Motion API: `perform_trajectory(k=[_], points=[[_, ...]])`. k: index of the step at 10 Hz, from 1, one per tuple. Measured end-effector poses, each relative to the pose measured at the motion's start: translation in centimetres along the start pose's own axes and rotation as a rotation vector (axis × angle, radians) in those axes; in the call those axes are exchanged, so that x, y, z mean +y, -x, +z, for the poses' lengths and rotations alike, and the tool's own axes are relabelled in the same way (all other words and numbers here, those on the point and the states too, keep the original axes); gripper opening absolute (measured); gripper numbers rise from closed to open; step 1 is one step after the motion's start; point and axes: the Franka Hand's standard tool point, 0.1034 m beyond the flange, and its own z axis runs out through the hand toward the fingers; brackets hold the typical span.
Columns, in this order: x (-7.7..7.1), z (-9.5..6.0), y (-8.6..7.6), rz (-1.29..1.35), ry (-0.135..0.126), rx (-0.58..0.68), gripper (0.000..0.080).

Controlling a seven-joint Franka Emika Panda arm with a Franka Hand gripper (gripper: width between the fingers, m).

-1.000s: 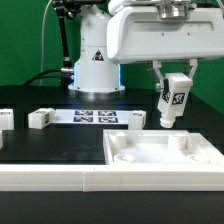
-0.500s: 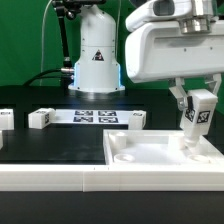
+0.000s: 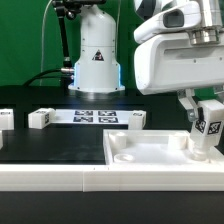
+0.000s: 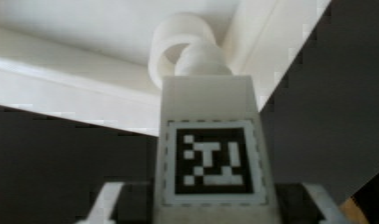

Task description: Assemble one leg

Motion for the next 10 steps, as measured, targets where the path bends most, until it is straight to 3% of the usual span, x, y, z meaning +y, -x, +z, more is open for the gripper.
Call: perform_trajectory(k=[5,10], points=[[0.3,0.4,-0.5,0.001,0.018,0.075,0.0292],[0.5,1.5,0.7,0.001,0.021,0.08,0.0292]])
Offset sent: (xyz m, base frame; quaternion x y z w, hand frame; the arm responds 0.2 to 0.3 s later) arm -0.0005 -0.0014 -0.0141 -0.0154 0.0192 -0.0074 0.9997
